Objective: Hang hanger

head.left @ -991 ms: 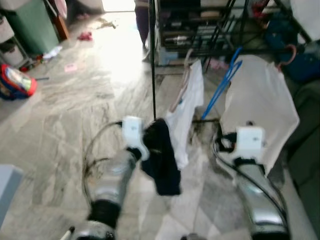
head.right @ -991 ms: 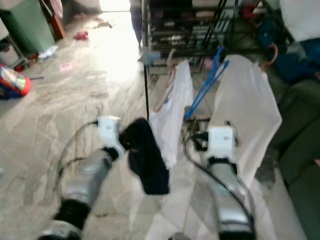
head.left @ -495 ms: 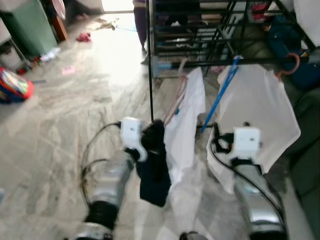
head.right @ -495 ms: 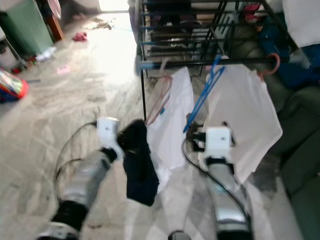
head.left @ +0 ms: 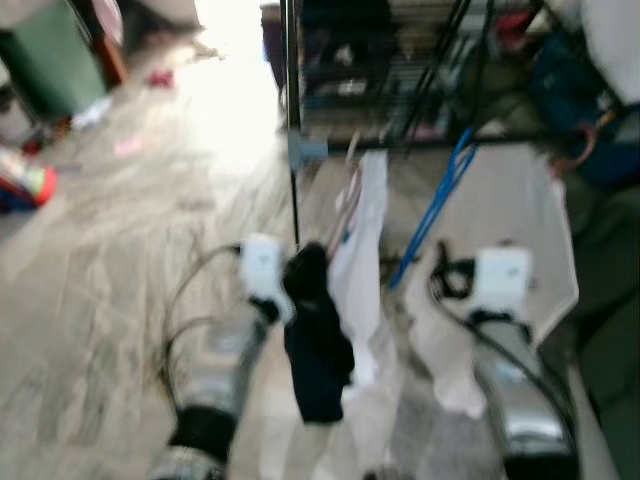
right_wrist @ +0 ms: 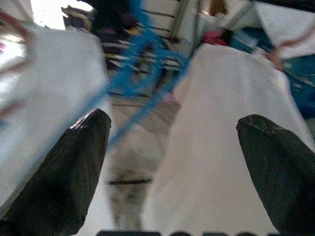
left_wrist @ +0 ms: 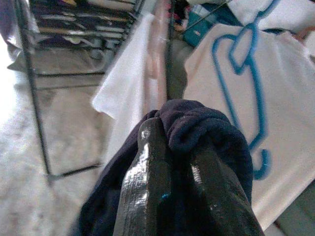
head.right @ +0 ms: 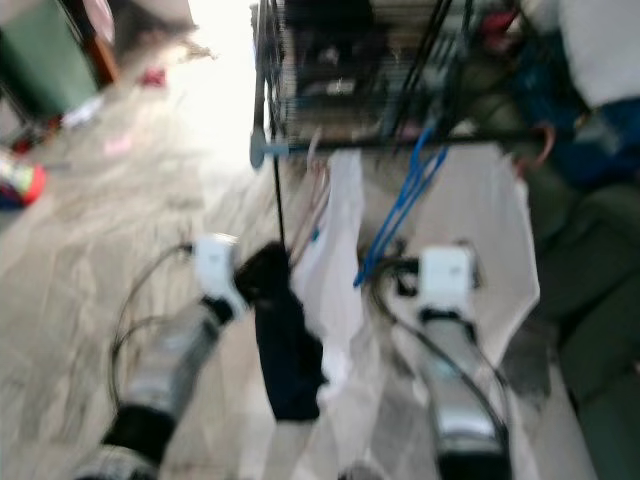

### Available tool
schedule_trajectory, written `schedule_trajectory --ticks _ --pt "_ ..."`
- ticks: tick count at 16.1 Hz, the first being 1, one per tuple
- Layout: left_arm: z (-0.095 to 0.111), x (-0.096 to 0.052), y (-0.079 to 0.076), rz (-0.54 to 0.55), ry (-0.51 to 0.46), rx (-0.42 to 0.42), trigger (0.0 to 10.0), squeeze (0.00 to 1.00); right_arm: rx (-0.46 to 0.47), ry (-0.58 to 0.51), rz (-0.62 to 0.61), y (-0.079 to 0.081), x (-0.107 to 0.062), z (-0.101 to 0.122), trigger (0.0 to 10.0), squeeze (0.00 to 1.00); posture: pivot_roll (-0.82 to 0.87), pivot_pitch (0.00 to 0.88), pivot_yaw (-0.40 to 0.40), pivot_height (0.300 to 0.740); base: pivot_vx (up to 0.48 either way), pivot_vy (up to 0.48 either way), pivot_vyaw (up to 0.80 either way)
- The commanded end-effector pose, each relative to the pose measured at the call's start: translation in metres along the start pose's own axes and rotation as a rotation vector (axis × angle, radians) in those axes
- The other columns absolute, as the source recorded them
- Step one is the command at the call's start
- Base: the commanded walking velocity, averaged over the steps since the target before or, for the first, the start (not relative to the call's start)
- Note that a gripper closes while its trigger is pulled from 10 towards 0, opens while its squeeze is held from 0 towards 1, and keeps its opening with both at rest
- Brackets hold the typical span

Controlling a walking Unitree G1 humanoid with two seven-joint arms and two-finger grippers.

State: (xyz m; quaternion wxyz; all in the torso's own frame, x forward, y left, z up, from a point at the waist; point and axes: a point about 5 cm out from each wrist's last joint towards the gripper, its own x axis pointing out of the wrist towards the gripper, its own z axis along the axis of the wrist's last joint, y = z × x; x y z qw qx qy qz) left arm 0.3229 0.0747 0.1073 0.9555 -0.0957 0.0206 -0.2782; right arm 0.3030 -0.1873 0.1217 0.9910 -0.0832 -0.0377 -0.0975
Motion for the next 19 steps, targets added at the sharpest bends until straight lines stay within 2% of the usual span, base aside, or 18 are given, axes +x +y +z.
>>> schedule_trajectory --ticks 1,6,10,13,14,19 --pt "0.006 -0.002 0.004 0.008 -0.017 0.023 10.0 0.00 -0.011 0.023 -0.020 0.002 0.000 -0.003 10.0 0.00 0.02 0.155 0.005 0.740 0.000 0.000 0.00" --pt "0.004 -0.004 0.003 0.006 -0.006 0.036 10.0 0.00 -0.020 0.046 -0.036 0.002 0.008 -0.003 10.0 0.00 0.03 0.166 0.009 0.740 0.000 0.000 0.00" --pt "0.004 -0.004 0.002 -0.001 0.006 0.042 10.0 0.00 0.062 0.066 0.090 0.031 0.024 0.009 10.0 0.00 0.03 0.178 0.021 0.740 0.000 0.000 0.00" --pt "0.004 -0.004 0.001 -0.006 0.009 0.043 10.0 0.00 0.133 0.100 0.097 0.041 0.037 0.014 10.0 0.00 0.04 0.182 0.024 0.740 0.000 0.000 0.00" --pt "0.004 -0.004 0.001 -0.007 0.012 0.044 10.0 0.00 0.117 0.097 0.113 0.044 0.041 0.017 10.0 0.00 0.04 0.183 0.025 0.740 0.000 0.000 0.00" --pt "0.001 -0.005 0.000 -0.012 0.024 0.044 10.0 0.00 0.106 0.252 0.153 0.046 0.054 -0.001 10.0 0.00 0.05 0.183 0.024 0.740 0.000 0.000 0.00"
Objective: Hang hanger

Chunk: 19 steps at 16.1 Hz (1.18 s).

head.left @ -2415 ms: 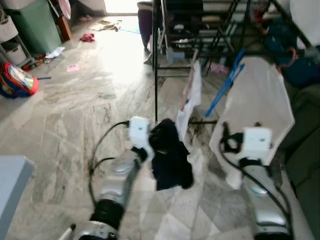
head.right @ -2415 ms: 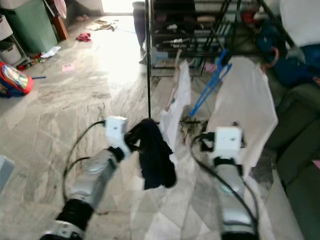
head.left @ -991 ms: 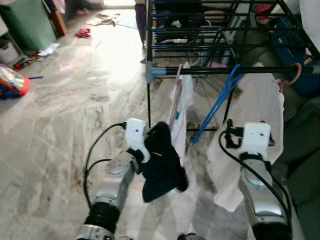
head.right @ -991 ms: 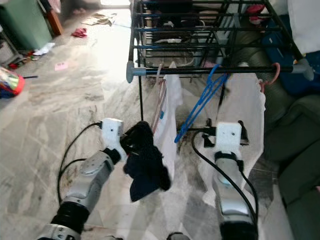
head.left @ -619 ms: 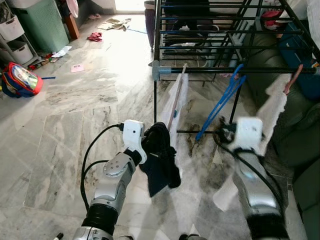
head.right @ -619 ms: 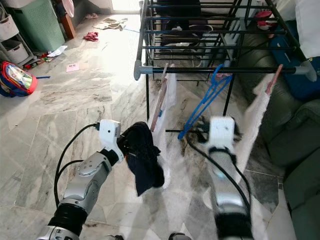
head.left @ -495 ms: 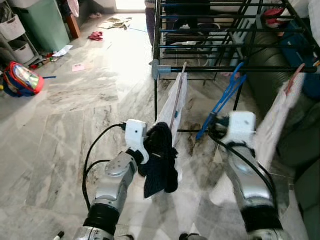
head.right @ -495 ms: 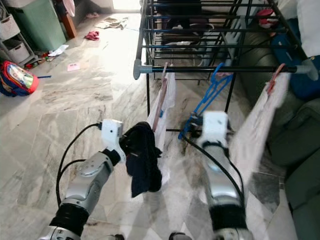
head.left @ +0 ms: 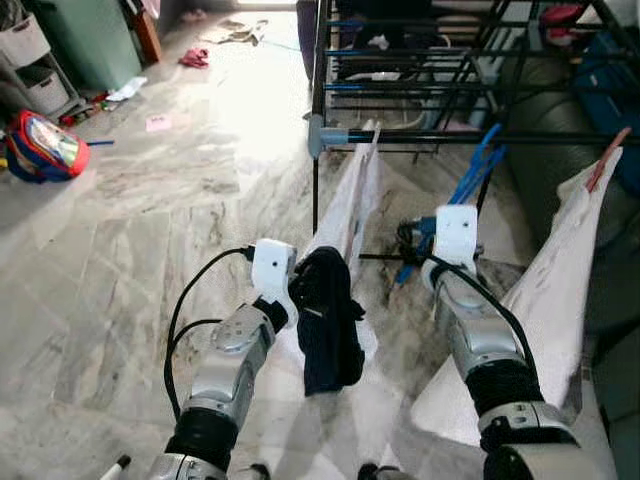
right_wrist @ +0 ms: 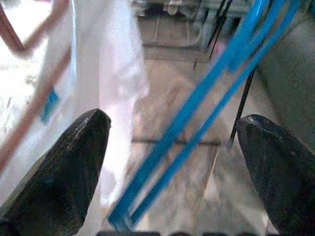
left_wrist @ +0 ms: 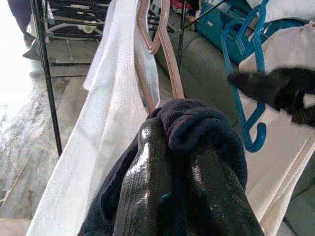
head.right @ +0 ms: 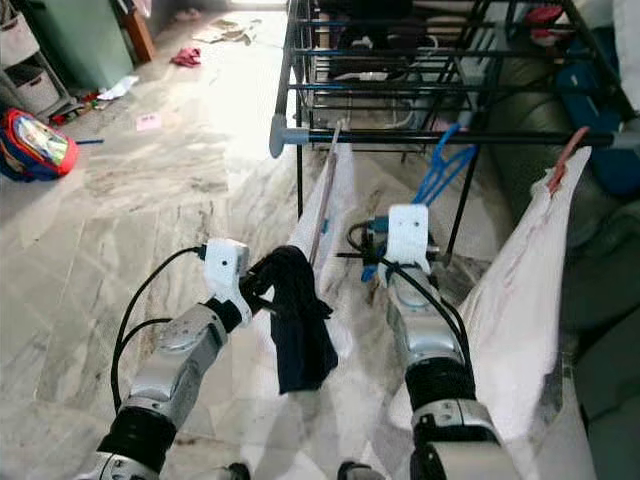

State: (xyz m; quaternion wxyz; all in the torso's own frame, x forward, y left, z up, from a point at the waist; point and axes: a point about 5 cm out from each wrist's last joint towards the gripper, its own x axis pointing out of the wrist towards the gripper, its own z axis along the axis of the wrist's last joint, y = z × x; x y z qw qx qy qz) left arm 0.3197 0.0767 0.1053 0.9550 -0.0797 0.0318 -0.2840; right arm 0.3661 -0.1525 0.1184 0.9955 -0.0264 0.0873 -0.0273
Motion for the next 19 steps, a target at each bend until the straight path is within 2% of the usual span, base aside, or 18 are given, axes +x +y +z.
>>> schedule_trajectory --ticks 1,4,7,10,11,15,17,19 --pt "0.003 -0.001 0.000 -0.001 -0.004 0.021 10.0 0.00 0.015 0.065 -0.007 -0.006 0.002 -0.009 10.0 0.00 0.06 0.184 0.024 0.740 0.000 0.000 0.00" --pt "0.003 -0.001 0.000 0.001 0.000 0.022 10.0 0.00 0.006 0.119 -0.071 -0.024 0.004 -0.020 10.0 0.00 0.06 0.184 0.023 0.740 0.000 0.000 0.00" --pt "0.003 -0.001 -0.001 0.001 0.001 0.021 10.0 0.00 0.017 0.097 -0.138 -0.041 0.005 -0.017 10.0 0.00 0.06 0.181 0.023 0.740 0.000 0.000 0.00" --pt "0.003 0.001 -0.001 -0.001 0.002 0.022 10.0 0.00 -0.019 0.068 -0.123 -0.043 0.004 -0.014 10.0 0.00 0.05 0.178 0.024 0.740 0.000 0.000 0.00" --pt "0.004 0.002 -0.002 -0.003 0.002 0.022 10.0 0.00 -0.066 0.029 -0.119 -0.043 0.005 -0.006 10.0 0.00 0.04 0.177 0.025 0.740 0.000 0.000 0.00" --pt "0.003 0.003 -0.003 -0.005 0.007 0.024 10.0 0.00 -0.081 0.027 -0.070 -0.039 0.009 -0.002 10.0 0.00 0.04 0.172 0.024 0.740 0.000 0.000 0.00" --pt "0.003 0.004 -0.002 -0.001 0.005 0.024 10.0 0.00 -0.141 0.034 -0.108 -0.049 0.011 0.003 10.0 0.00 0.05 0.171 0.022 0.740 0.000 0.000 0.00" --pt "0.003 0.002 -0.001 0.004 0.004 0.025 10.0 0.00 -0.153 0.039 -0.181 -0.058 0.010 0.003 10.0 0.00 0.06 0.168 0.020 0.740 0.000 0.000 0.00"
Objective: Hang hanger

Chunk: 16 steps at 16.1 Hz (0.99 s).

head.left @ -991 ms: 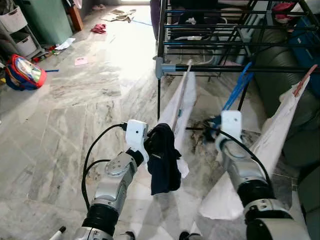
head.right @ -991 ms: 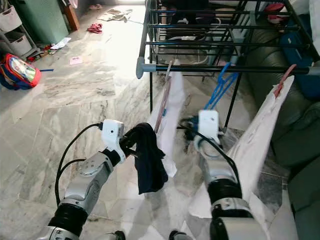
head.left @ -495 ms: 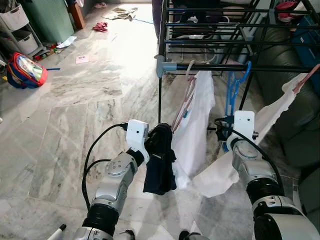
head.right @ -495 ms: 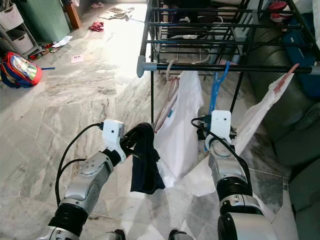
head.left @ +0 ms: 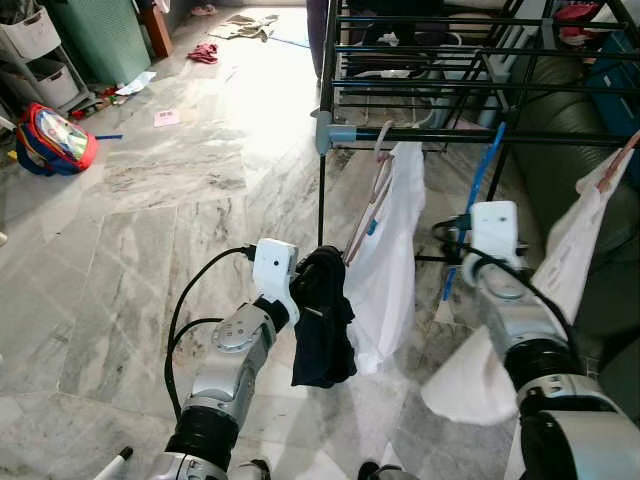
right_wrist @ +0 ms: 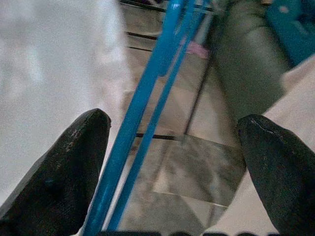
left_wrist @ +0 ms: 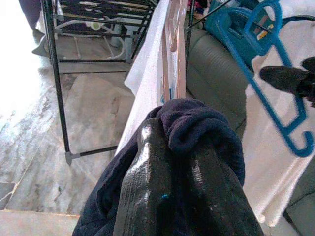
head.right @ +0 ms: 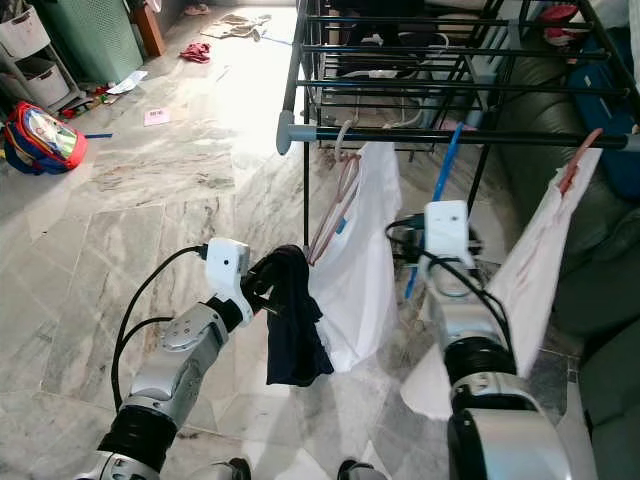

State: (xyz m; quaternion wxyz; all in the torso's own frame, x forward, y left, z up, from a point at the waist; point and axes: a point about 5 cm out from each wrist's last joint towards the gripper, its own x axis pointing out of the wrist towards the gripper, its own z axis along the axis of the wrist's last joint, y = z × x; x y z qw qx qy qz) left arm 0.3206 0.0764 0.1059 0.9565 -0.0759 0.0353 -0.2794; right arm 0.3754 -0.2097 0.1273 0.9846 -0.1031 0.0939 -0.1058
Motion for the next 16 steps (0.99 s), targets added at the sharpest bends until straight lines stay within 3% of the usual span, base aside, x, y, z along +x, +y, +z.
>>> schedule_trajectory --ticks 1,3,7,13,14,16 --pt "0.003 0.001 0.000 -0.004 -0.003 0.020 10.0 0.00 -0.003 0.018 -0.015 0.000 -0.001 -0.005 10.0 0.00 0.06 0.167 0.020 0.740 0.000 0.000 0.00" --pt "0.002 0.001 0.000 -0.002 0.000 0.020 10.0 0.00 0.001 0.012 0.007 0.006 -0.001 -0.003 10.0 0.00 0.06 0.166 0.024 0.740 0.000 0.000 0.00" --pt "0.002 0.003 -0.002 -0.010 0.004 0.024 10.0 0.00 -0.007 0.002 -0.018 0.001 0.003 0.005 10.0 0.00 0.05 0.162 0.030 0.740 0.000 0.000 0.00" --pt "-0.001 0.002 -0.001 -0.014 0.024 0.029 10.0 0.00 0.002 0.022 0.076 0.004 0.007 0.010 10.0 0.00 0.05 0.164 0.028 0.740 0.000 0.000 0.00" --pt "-0.002 0.002 -0.002 -0.013 0.026 0.029 10.0 0.00 -0.012 0.026 0.094 0.002 0.008 0.011 0.0 0.00 0.06 0.165 0.025 0.740 0.000 0.000 0.00" --pt "-0.002 0.002 -0.002 -0.012 0.028 0.029 10.0 0.00 -0.026 0.028 0.097 -0.001 0.009 0.012 0.0 0.00 0.06 0.165 0.020 0.740 0.000 0.000 0.00"
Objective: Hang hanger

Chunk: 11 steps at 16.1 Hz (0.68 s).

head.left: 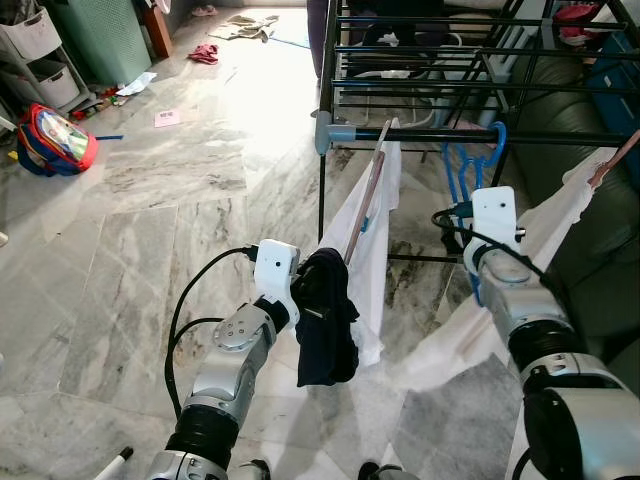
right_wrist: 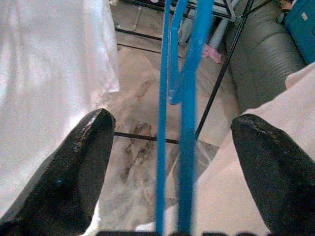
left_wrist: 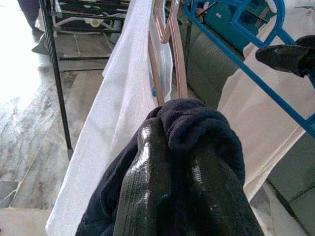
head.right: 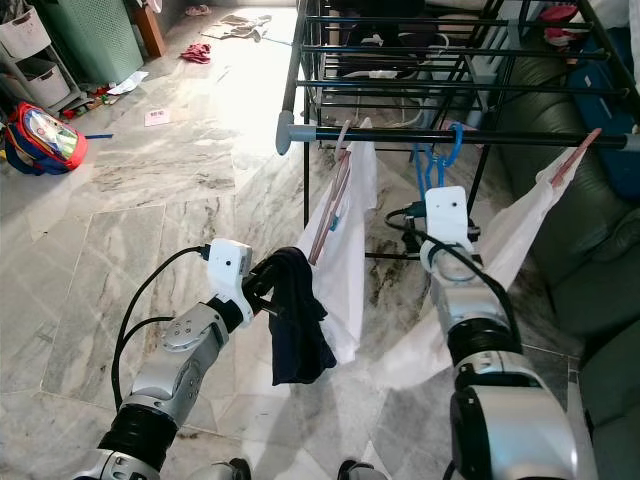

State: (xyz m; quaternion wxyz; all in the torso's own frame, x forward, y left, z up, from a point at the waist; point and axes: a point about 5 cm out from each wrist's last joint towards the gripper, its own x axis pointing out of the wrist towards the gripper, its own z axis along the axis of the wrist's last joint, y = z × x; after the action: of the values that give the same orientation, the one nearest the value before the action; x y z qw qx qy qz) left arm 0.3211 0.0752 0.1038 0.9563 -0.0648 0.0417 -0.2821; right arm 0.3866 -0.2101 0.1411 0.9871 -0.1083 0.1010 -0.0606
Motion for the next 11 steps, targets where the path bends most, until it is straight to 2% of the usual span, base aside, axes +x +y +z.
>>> schedule_trajectory --ticks 1,2,3,5,6,7,8,9,10,11 --pt "-0.0007 0.0003 -0.0011 -0.007 0.009 0.010 10.0 0.00 -0.018 0.030 0.007 -0.0025 0.0002 -0.0048 2.8 0.00 0.06 0.165 0.020 0.740 0.000 0.000 0.00" --pt "-0.0013 0.0001 -0.0012 -0.006 0.011 0.010 10.0 0.00 -0.024 0.039 0.007 -0.0049 0.0001 -0.0068 5.4 0.00 0.06 0.164 0.018 0.740 0.000 0.000 0.00" --pt "-0.0018 0.0001 -0.0013 -0.005 0.012 0.009 10.0 0.00 -0.027 0.047 0.008 -0.0064 0.0001 -0.0084 9.8 0.00 0.06 0.164 0.019 0.740 0.000 0.000 0.00" --pt "-0.0023 0.0005 -0.0017 -0.006 0.015 0.010 10.0 0.00 -0.023 0.057 0.017 -0.0065 0.0007 -0.0093 9.8 0.00 0.06 0.164 0.019 0.740 0.000 0.000 0.00" --pt "-0.0026 0.0008 -0.0019 -0.007 0.017 0.011 10.0 0.00 -0.017 0.061 0.018 -0.0058 0.0010 -0.0094 8.1 0.00 0.06 0.164 0.021 0.740 0.000 0.000 0.00" --pt "-0.0026 0.0011 -0.0023 -0.008 0.018 0.011 10.0 0.00 -0.004 0.066 0.022 -0.0048 0.0012 -0.0096 4.3 0.00 0.06 0.164 0.021 0.740 0.000 0.000 0.00" --pt "-0.0023 0.0014 -0.0025 -0.009 0.018 0.012 10.0 0.00 0.000 0.069 0.025 -0.0040 0.0014 -0.0097 3.9 0.00 0.06 0.164 0.022 0.740 0.000 0.000 0.00" --pt "-0.0024 0.0015 -0.0024 -0.009 0.019 0.012 10.0 0.00 0.001 0.072 0.026 -0.0033 0.0015 -0.0099 7.5 0.00 0.06 0.164 0.022 0.740 0.000 0.000 0.00" --pt "-0.0027 0.0015 -0.0023 -0.010 0.022 0.013 10.0 0.00 0.010 0.082 0.032 -0.0019 0.0018 -0.0105 10.0 0.00 0.06 0.164 0.023 0.740 0.000 0.000 0.00" --pt "-0.0030 0.0014 -0.0024 -0.010 0.023 0.014 10.0 0.00 0.012 0.086 0.024 -0.0024 0.0023 -0.0097 10.0 0.00 0.06 0.163 0.022 0.740 0.000 0.000 0.00"
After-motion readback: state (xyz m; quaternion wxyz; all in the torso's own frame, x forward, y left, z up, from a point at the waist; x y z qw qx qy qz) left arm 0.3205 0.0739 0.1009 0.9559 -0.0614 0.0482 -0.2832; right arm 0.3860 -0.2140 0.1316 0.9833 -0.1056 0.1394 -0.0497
